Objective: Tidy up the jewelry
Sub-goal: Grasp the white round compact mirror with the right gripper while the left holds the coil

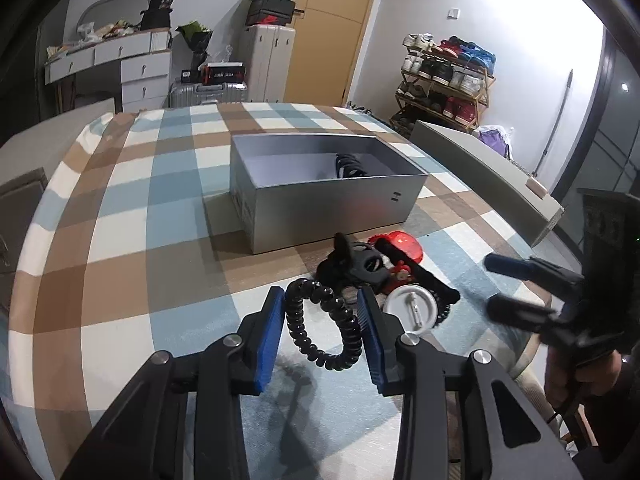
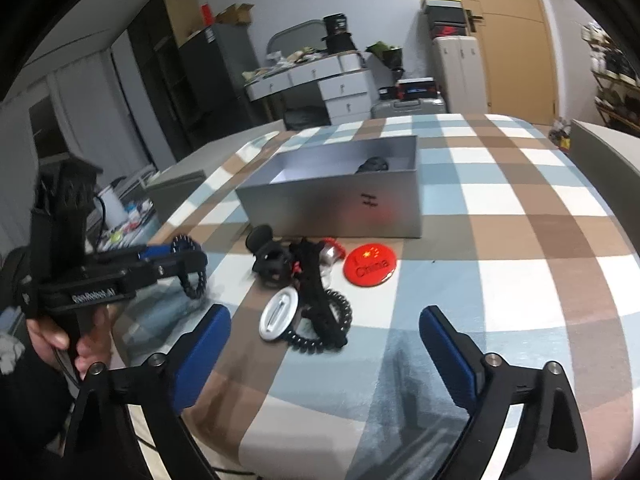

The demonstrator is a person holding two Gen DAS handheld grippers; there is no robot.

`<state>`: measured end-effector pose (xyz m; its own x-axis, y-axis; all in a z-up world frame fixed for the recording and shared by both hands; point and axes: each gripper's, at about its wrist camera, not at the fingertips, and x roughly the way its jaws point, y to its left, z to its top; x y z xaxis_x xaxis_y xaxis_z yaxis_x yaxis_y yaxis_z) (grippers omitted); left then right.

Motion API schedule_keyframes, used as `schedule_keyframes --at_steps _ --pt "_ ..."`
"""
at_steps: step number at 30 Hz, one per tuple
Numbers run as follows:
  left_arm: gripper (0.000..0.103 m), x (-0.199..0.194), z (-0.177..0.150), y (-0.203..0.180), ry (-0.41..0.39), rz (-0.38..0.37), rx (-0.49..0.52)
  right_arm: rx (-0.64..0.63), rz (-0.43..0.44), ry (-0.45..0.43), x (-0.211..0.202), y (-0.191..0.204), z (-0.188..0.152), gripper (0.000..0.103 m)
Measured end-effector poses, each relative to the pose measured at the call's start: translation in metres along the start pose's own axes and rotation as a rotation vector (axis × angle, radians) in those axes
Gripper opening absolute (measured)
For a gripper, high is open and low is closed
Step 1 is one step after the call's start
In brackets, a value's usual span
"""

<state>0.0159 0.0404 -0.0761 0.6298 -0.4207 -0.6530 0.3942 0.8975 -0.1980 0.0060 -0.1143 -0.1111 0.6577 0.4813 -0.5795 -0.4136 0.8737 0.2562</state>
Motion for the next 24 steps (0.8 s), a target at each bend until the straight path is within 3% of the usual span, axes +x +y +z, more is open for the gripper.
schedule_keyframes --at_steps 6,12,17,19,21,24 --pt "0.031 -0.001 0.002 -0.005 -0.006 -0.004 0.004 0.012 0.033 0.033 0.013 -0.003 -0.003 0.071" --pt "0.031 0.001 0.001 0.003 0.006 0.017 -0.038 -0.039 0.079 0.010 0.009 0.012 -0.001 0.061" --pt "0.031 -0.002 -0.004 0.009 0.013 0.036 -0.064 -0.129 0.098 -0.003 0.008 0.037 -0.005 0.061" --pt "0.031 -0.005 -0.007 0.009 0.012 0.042 -0.068 -0.169 0.065 0.005 0.013 0.045 -0.007 0.061" --pt "0.031 -0.007 -0.009 0.010 0.013 0.042 -0.070 -0.260 -0.023 0.022 0.022 0.058 -0.011 0.059" --pt "0.031 -0.008 -0.011 0.011 0.010 0.046 -0.074 -0.307 -0.051 0.049 0.033 0.067 -0.012 0.054"
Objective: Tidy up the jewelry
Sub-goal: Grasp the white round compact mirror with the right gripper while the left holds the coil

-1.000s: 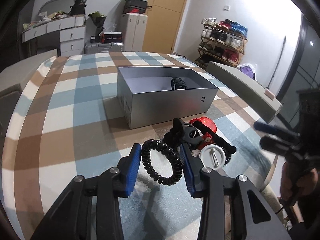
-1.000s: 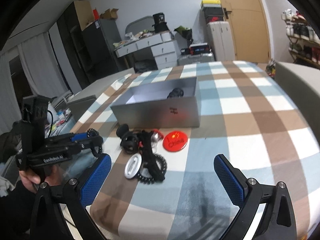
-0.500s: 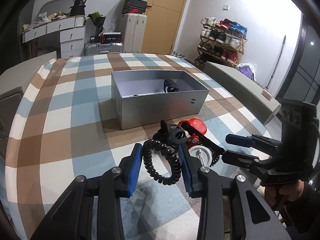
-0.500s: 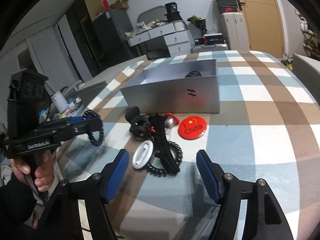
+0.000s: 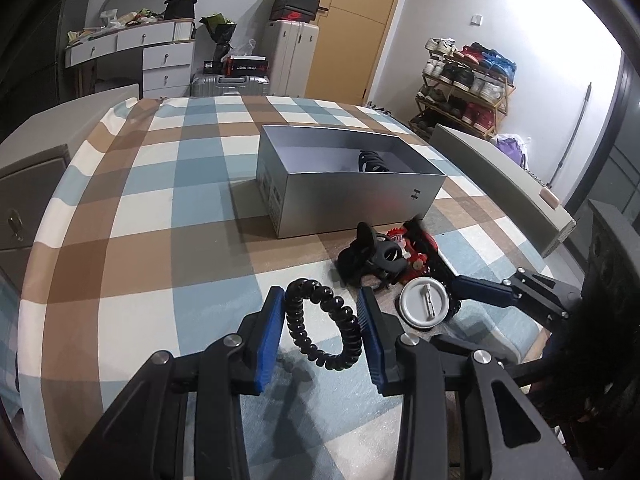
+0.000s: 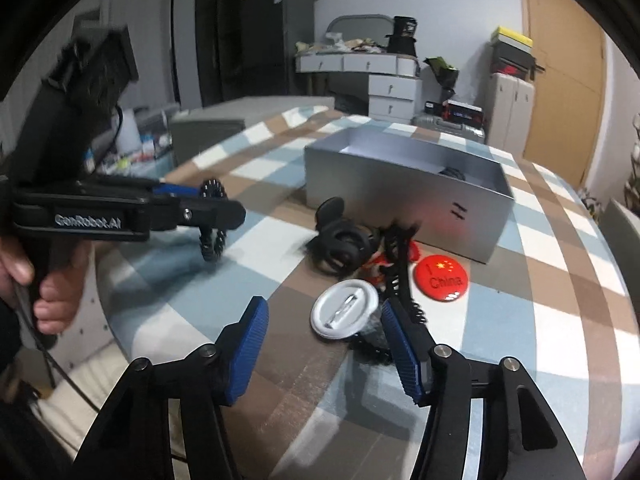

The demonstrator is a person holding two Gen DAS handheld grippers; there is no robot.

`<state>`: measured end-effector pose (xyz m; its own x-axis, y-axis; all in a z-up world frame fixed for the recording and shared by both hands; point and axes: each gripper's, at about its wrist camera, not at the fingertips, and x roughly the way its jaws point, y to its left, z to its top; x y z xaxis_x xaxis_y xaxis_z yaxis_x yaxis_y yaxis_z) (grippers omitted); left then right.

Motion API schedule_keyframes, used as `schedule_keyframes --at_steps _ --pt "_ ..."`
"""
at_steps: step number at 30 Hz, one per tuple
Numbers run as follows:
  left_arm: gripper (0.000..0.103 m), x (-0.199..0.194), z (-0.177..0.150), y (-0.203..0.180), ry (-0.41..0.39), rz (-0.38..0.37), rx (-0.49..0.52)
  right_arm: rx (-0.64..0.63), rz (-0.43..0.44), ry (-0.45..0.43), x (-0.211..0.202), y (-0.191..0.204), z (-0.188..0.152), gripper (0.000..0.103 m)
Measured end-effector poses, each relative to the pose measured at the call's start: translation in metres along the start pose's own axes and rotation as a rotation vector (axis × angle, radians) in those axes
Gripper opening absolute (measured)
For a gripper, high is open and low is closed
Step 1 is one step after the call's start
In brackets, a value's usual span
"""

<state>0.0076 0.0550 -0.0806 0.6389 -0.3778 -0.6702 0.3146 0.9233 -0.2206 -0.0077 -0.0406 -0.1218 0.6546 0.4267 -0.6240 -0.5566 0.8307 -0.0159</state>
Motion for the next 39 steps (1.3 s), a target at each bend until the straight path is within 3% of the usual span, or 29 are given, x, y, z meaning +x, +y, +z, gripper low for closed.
schedule_keyframes --at_steps 4,12,14,18,25,33,35,39 --pt "0.031 0.000 -0.001 0.004 -0.001 -0.004 -0.016 -0.034 -0.056 0.073 0.020 0.006 0.002 0.044" --pt "0.031 -0.001 -0.002 0.010 -0.006 -0.020 -0.032 0.017 -0.019 0.090 0.026 0.000 0.005 0.039" --pt "0.031 0.000 -0.003 0.012 -0.007 -0.023 -0.039 0.022 -0.015 0.088 0.025 0.000 0.005 0.038" --pt "0.031 -0.001 -0.003 0.014 -0.007 -0.030 -0.045 0.074 0.049 0.067 0.021 -0.006 0.008 0.021" --pt "0.031 -0.003 -0.003 0.016 -0.012 -0.028 -0.052 0.075 0.081 0.072 0.022 -0.005 0.008 0.020" --pt "0.031 -0.002 -0.003 0.018 -0.005 -0.024 -0.057 -0.016 0.077 0.003 0.011 0.013 0.011 0.012" --pt "0.031 -0.002 -0.002 0.018 -0.006 -0.023 -0.056 -0.027 0.079 -0.022 0.007 0.016 0.012 0.004" --pt "0.031 -0.002 0.000 0.018 -0.008 -0.027 -0.058 -0.013 0.090 -0.021 0.009 0.014 0.015 0.004"
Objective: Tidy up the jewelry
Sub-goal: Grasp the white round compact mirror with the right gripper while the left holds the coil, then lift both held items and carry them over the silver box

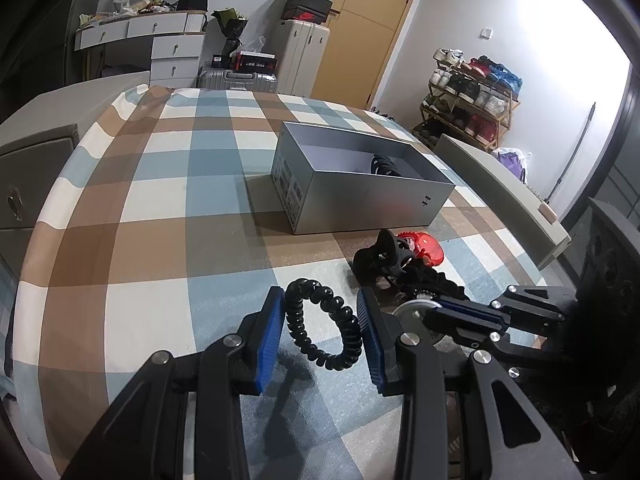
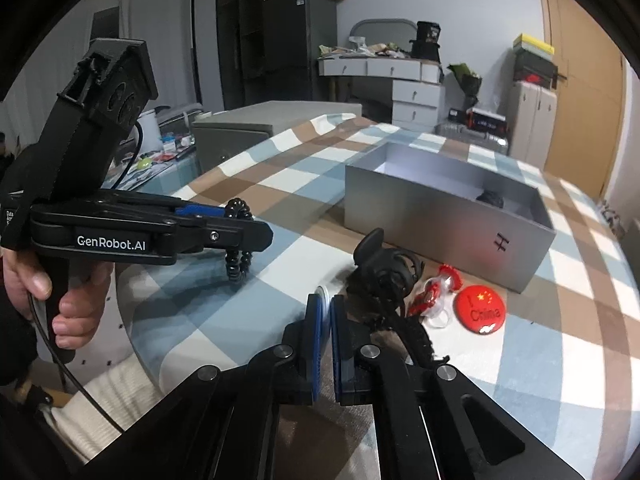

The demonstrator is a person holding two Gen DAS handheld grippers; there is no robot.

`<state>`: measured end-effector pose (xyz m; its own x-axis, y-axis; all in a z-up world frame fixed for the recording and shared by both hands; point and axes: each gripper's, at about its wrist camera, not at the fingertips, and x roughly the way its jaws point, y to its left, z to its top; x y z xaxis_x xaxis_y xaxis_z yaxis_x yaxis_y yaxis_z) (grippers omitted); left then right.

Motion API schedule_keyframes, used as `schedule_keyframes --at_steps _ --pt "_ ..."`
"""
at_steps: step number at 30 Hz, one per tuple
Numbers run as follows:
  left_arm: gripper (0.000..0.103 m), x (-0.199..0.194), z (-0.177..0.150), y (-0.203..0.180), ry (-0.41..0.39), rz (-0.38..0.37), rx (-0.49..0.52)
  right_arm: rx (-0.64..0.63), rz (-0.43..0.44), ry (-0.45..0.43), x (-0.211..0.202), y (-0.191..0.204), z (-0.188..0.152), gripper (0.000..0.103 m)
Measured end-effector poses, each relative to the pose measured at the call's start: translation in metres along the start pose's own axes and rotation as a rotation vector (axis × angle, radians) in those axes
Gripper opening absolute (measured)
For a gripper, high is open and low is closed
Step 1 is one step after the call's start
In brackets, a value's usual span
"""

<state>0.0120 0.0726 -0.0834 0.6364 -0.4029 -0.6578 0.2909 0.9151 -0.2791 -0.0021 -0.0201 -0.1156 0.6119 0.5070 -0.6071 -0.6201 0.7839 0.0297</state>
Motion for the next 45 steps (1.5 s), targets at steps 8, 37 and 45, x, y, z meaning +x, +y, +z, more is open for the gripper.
schedule_keyframes --at_steps 8,37,45 --pt "0.031 -0.007 0.010 -0.003 -0.024 -0.006 -0.001 0.088 0.048 -0.087 -0.023 -0.016 0.009 0.004" --pt "0.031 0.056 0.114 -0.038 -0.057 -0.086 0.081 0.332 0.120 -0.226 -0.021 -0.146 0.098 0.004" --pt "0.031 0.078 0.117 -0.031 0.002 -0.089 0.074 0.358 0.135 -0.166 0.012 -0.160 0.096 0.004"
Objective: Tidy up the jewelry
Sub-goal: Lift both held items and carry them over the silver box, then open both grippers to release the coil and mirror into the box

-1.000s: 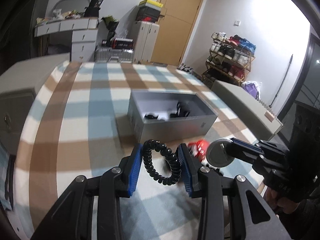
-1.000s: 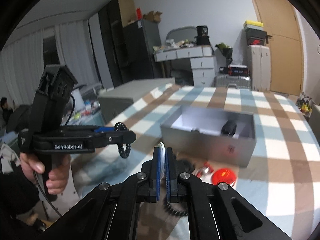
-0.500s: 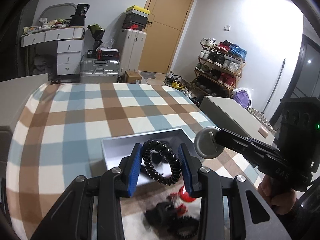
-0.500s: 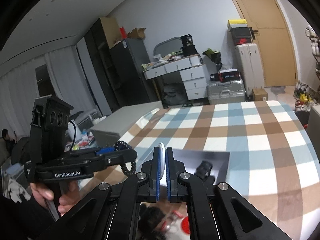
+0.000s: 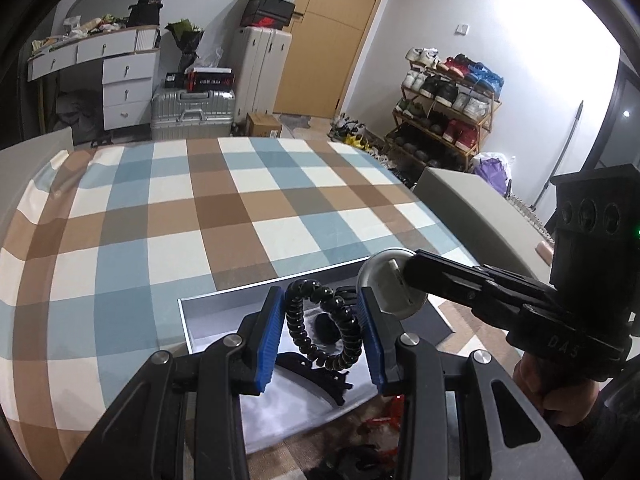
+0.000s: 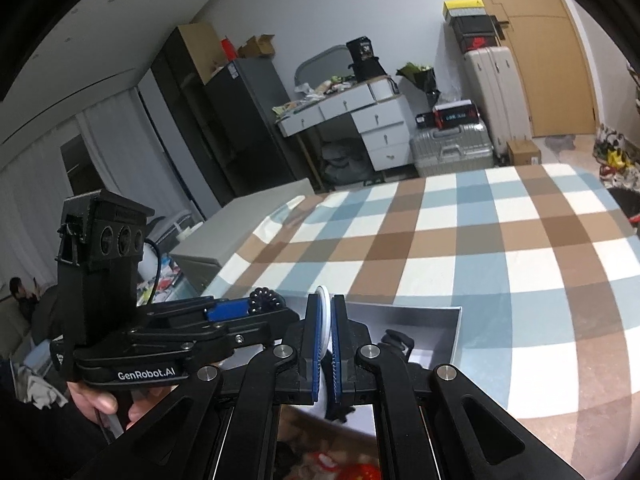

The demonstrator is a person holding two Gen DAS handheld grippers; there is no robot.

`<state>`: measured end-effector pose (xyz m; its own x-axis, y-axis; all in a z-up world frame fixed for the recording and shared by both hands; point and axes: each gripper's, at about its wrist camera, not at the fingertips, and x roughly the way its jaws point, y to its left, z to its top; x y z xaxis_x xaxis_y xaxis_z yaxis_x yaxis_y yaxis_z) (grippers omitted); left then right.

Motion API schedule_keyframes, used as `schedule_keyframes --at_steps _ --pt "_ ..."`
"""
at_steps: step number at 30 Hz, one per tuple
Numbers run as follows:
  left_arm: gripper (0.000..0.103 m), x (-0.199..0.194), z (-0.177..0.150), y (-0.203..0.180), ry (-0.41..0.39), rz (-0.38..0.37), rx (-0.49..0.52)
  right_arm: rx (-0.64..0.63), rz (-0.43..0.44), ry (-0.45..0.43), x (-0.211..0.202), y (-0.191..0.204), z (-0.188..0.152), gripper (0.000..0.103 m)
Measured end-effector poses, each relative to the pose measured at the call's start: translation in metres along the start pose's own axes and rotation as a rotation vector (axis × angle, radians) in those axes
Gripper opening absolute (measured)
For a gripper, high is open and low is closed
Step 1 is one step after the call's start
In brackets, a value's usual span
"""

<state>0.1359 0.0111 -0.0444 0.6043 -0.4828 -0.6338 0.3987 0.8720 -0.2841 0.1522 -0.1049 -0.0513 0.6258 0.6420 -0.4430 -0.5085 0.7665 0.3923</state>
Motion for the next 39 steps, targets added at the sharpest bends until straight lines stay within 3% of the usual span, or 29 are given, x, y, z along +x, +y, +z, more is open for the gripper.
schedule_keyframes --at_steps 13,16,17,18,23,27,31,35,39 --pt "0.035 0.016 0.006 0.007 0.036 -0.044 -0.028 0.044 -0.009 0.073 0.031 -0.014 0.000 0.005" --pt "0.046 0.014 0.007 0.008 0.033 -0.053 -0.029 0.056 0.003 0.074 0.033 -0.016 0.000 0.007" --pt "0.064 0.013 0.007 0.009 0.027 -0.043 -0.033 0.056 0.008 0.071 0.032 -0.016 0.000 0.008" --pt "0.076 0.011 0.007 0.010 0.015 -0.040 -0.039 0.054 -0.001 0.068 0.030 -0.015 -0.001 0.010" --pt "0.076 -0.001 0.006 0.005 -0.031 -0.032 -0.013 0.075 -0.008 0.022 0.014 -0.017 -0.003 0.022" --pt "0.079 -0.007 0.005 0.002 -0.046 -0.005 0.002 0.071 -0.031 -0.027 -0.006 -0.015 -0.005 0.051" --pt "0.084 -0.014 -0.001 -0.002 -0.060 0.064 0.011 0.053 -0.053 -0.057 -0.024 -0.010 -0.007 0.062" --pt "0.084 -0.028 -0.008 -0.003 -0.117 0.106 -0.017 0.033 -0.098 -0.079 -0.039 -0.003 -0.011 0.082" --pt "0.084 -0.039 -0.012 -0.003 -0.148 0.135 -0.037 0.018 -0.106 -0.095 -0.052 0.005 -0.016 0.088"
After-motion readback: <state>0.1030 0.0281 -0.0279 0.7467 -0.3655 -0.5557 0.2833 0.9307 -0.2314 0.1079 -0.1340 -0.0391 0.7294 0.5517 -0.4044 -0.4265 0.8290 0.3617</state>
